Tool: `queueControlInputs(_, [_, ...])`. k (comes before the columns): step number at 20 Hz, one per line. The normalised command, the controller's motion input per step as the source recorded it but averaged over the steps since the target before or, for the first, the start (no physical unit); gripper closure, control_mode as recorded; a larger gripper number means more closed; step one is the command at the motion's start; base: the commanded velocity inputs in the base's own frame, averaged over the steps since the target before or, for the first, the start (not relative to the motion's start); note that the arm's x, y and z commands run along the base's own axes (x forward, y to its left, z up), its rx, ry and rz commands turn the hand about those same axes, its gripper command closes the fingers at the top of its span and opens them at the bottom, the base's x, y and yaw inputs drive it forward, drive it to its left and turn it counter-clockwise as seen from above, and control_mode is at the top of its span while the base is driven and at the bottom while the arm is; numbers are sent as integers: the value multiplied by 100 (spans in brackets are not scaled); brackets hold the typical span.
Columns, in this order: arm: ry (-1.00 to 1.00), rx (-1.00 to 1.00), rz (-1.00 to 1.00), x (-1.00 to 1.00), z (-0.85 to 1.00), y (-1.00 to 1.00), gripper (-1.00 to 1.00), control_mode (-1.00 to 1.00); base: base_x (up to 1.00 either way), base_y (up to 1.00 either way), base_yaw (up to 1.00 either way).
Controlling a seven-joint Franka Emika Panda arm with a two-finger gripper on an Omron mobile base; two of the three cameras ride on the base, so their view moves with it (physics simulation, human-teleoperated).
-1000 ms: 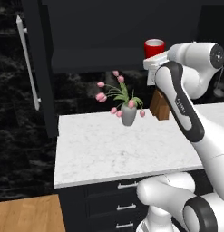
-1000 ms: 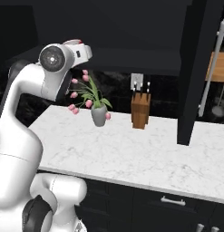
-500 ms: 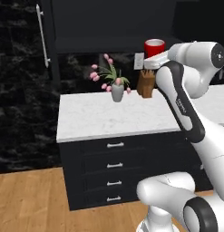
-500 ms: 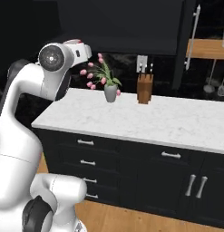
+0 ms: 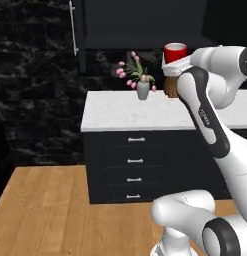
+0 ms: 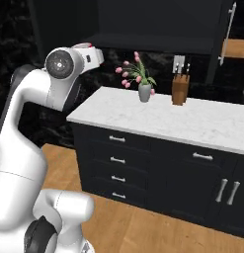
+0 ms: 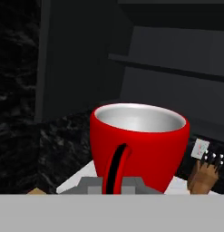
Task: Gather all objects into one cabinet and sort the glasses and bowls to opposite sides.
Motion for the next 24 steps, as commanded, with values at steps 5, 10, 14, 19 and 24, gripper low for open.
queueControlInputs(5, [0, 0, 0, 0, 0, 0, 100, 100, -11, 0, 57])
queueControlInputs(10, [0, 0, 0, 0, 0, 0, 100, 100, -22, 0, 56])
queueControlInputs(14, [0, 0, 0, 0, 0, 0, 100, 100, -39, -1, 36])
queueControlInputs(19, [0, 0, 0, 0, 0, 0, 100, 100, -79, -35, 3])
queueControlInputs(24, [0, 0, 0, 0, 0, 0, 100, 100, -81, -41, 4])
